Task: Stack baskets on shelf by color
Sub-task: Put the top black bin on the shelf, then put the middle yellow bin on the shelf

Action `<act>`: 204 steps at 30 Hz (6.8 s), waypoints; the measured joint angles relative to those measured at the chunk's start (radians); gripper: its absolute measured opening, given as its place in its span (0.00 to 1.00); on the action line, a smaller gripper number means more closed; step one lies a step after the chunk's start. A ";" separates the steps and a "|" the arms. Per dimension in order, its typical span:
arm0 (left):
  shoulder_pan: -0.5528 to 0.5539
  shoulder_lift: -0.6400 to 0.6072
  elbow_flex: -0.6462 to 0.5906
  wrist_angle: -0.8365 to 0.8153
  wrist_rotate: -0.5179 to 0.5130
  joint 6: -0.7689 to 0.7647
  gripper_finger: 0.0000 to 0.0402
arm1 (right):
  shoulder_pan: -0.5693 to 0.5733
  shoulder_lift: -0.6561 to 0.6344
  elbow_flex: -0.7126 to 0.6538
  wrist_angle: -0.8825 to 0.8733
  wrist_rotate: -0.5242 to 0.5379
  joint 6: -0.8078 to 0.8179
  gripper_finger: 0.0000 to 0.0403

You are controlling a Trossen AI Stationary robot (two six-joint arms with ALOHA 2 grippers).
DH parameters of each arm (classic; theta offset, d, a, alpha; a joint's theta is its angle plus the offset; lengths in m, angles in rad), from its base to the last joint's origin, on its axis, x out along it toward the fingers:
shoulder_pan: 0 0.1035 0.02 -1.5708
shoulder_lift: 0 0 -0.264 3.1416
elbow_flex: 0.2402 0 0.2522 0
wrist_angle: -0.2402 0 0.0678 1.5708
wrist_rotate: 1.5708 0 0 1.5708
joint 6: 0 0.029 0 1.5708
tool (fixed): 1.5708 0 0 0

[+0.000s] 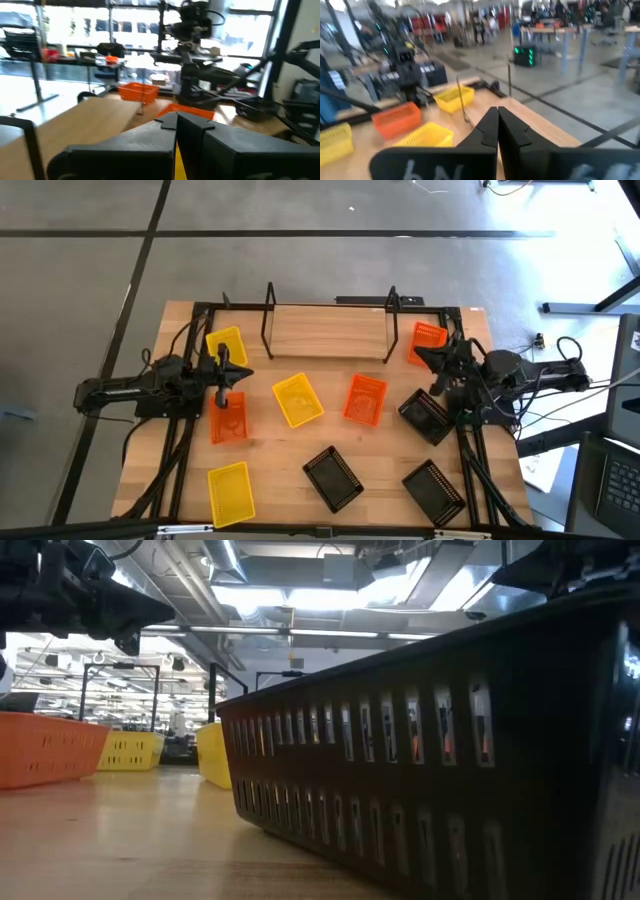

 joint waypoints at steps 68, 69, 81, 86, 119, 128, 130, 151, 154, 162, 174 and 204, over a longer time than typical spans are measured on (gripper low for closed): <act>0.001 0.618 0.866 -0.719 -0.223 -0.053 0.00 | -0.245 1.087 0.638 -1.163 -0.761 -0.425 0.29; 0.001 0.618 0.866 -0.719 -0.223 -0.053 0.00 | -0.239 1.093 0.626 -1.150 -0.749 -0.425 0.29; 0.001 0.618 0.866 -0.721 -0.221 -0.049 0.00 | -0.226 1.147 0.498 -1.026 -0.702 -0.427 0.29; 0.001 0.618 0.866 -0.720 -0.221 -0.049 0.00 | -0.226 1.150 0.454 -0.941 -0.683 -0.425 0.29; 0.001 0.618 0.866 -0.718 -0.221 -0.048 0.00 | -0.226 1.149 0.563 -0.932 -0.738 -0.288 0.01; 0.001 0.618 0.866 -0.718 -0.221 -0.048 0.00 | -0.263 1.149 0.914 -1.131 -0.732 -0.284 0.00; 0.001 0.618 0.866 -0.718 -0.221 -0.048 0.00 | -0.283 1.149 0.987 -1.125 -0.710 -0.284 0.00; 0.000 0.652 0.867 -0.692 -0.221 -0.004 0.00 | -0.714 1.510 1.437 -1.037 -0.661 -0.756 0.00; 0.001 0.652 0.867 -0.692 -0.221 -0.009 0.00 | -0.760 1.583 1.456 -1.035 -0.672 -0.815 0.00; 0.000 0.651 0.867 -0.692 -0.221 -0.030 0.00 | -0.830 1.717 1.463 -0.995 -0.676 -0.846 0.00; 0.000 0.651 0.867 -0.692 -0.221 -0.030 0.00 | -0.848 1.781 1.464 -0.992 -0.546 -0.893 0.02; 0.001 0.650 0.867 -0.694 -0.221 -0.032 0.00 | -0.816 1.784 1.598 -1.088 -0.465 -0.890 0.24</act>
